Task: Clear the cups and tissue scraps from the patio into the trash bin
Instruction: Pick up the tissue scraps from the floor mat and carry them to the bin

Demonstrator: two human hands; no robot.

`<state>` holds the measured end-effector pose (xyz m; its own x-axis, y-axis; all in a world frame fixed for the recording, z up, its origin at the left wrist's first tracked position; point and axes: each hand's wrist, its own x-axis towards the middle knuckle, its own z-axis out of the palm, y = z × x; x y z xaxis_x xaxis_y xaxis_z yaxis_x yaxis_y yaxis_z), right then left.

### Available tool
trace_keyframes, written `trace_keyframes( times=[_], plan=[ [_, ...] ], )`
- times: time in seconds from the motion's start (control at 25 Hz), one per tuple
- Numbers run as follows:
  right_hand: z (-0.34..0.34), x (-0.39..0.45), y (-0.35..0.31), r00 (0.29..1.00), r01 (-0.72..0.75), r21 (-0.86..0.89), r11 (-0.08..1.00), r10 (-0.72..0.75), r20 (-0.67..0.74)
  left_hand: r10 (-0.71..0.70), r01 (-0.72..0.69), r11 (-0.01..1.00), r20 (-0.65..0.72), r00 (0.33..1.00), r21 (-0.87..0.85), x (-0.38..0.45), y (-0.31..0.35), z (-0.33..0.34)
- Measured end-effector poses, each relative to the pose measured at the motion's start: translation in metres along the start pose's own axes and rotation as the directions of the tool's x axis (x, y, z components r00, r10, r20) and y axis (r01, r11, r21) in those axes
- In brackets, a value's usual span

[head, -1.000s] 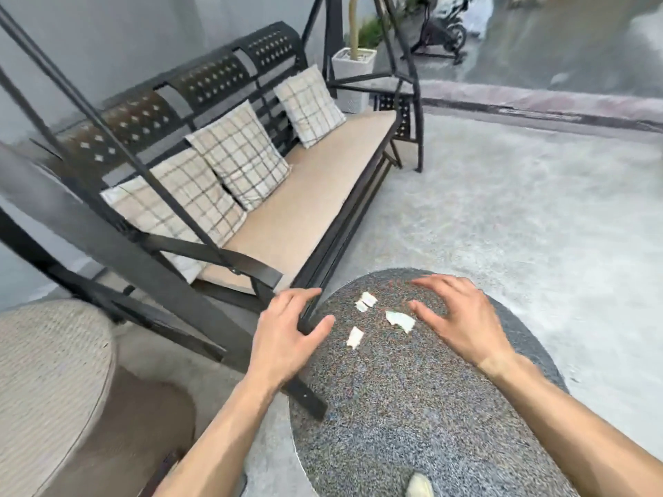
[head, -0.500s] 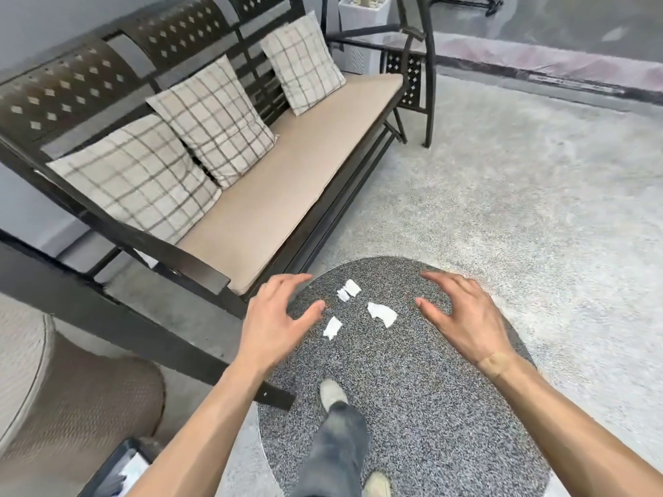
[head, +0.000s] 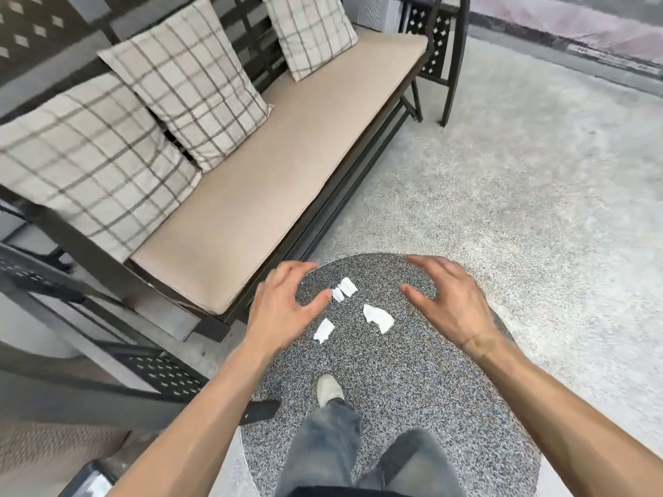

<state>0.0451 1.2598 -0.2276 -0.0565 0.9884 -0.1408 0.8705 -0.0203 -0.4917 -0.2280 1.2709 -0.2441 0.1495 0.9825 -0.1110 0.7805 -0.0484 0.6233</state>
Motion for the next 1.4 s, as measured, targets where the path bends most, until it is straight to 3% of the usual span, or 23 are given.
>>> trace_keyframes(
  times=[0.28,0.76,1.12,1.4],
  plan=[
    [0.058,0.099,0.051,0.997,0.012,-0.007,1.000,-0.011,0.072,-0.090,0.090,0.996,0.038,0.995,0.009,0.069,-0.051,0.066],
    [0.376,0.224,0.255,0.971,0.044,-0.063,0.997,-0.028,0.236,-0.291,0.276,0.951,0.096,0.952,0.142,0.165,-0.272,0.374],
    [0.563,0.255,0.373,0.938,0.017,-0.180,0.984,0.047,0.344,-0.212,0.171,0.957,0.163,0.964,0.233,0.205,-0.424,0.541],
    [0.638,0.303,0.413,0.948,0.124,-0.179,0.976,-0.063,0.313,-0.128,0.086,0.971,0.181,0.975,0.222,0.253,-0.478,0.599]
  ],
)
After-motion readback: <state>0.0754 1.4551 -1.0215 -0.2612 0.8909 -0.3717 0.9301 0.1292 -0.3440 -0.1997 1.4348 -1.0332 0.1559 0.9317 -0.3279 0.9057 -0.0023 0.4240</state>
